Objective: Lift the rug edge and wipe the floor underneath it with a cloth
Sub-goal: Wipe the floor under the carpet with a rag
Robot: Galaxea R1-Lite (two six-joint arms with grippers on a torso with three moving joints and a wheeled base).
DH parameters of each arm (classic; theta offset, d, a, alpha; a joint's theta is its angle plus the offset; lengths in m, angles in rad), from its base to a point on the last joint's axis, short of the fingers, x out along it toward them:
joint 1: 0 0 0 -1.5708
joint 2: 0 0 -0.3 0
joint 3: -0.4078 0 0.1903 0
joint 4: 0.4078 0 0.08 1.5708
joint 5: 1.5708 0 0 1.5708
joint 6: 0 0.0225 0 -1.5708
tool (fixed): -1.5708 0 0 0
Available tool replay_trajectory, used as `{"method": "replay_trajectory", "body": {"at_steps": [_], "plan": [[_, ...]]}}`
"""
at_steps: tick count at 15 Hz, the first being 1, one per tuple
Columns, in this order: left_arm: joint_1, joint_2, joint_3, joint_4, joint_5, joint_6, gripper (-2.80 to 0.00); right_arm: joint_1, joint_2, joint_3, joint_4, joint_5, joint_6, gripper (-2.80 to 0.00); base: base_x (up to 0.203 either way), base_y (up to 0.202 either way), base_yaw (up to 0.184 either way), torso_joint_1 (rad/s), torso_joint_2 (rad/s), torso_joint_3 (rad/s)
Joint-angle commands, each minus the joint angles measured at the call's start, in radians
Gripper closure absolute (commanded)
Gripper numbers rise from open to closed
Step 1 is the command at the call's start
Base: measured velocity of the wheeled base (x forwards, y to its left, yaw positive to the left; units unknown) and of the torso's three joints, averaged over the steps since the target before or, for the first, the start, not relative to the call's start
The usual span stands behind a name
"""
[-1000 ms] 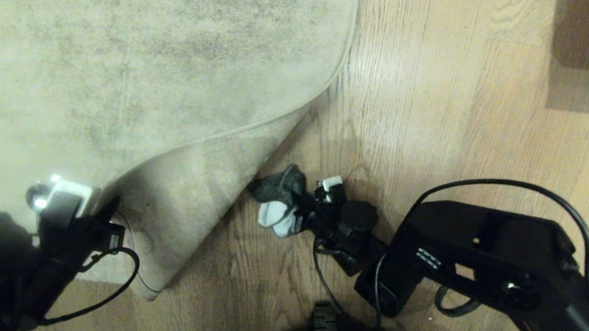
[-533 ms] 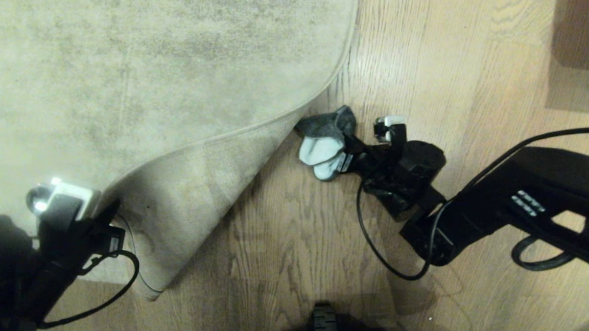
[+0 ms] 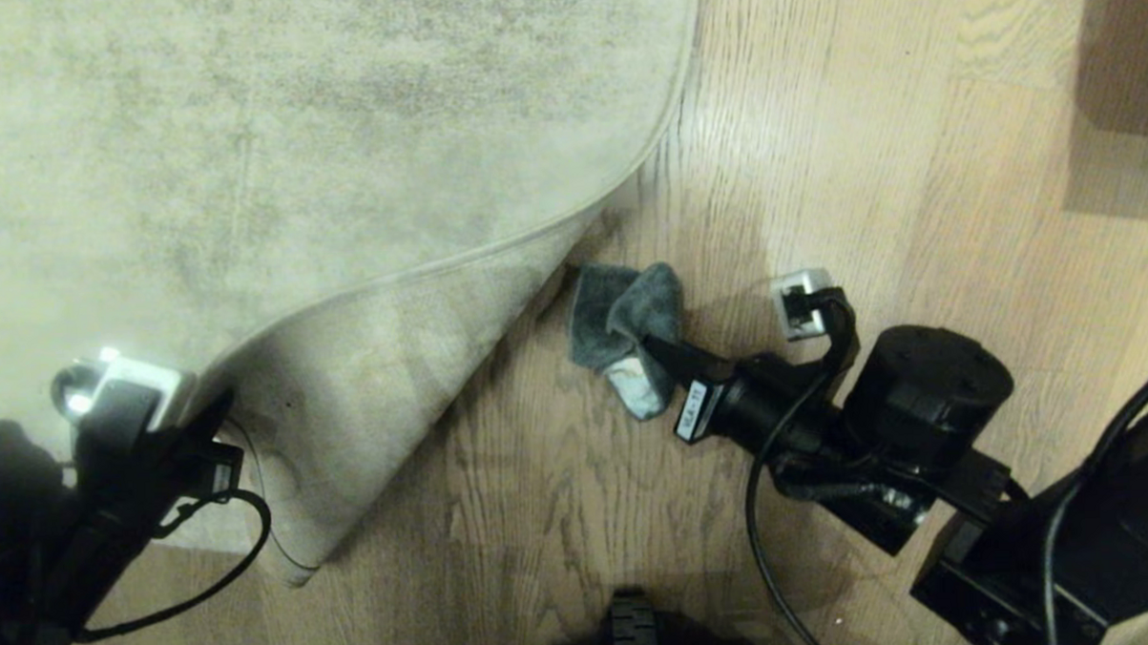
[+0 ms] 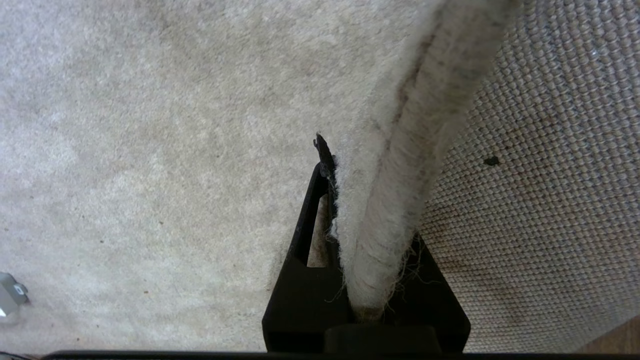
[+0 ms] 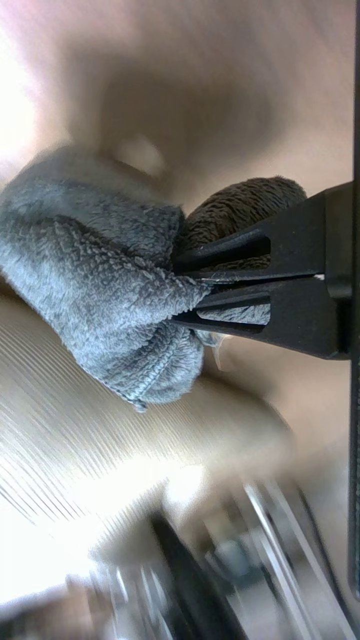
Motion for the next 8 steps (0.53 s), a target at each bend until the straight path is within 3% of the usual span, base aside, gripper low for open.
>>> {"method": "replay_trajectory", "body": {"at_steps": [1,5,8], "plan": [[0.0,0.001,0.0,-0.032,0.001,0.004,0.0,0.082,0.069,0.045,-0.058,0.0,0.05,0.0,0.0,0.0,0.0,0.0,0.0,0.0],[0.0,-0.001,0.001,-0.032,0.001,0.004,0.0,0.155,0.318,-0.006,-0.131,-0.004,0.059,0.0,0.0,0.0,0.0,0.0,0.0,0.0],[0.0,0.001,0.001,-0.032,0.014,0.004,0.0,0.17,0.486,-0.164,-0.138,-0.063,0.059,0.0,0.0,0.0,0.0,0.0,0.0,0.0]]}}
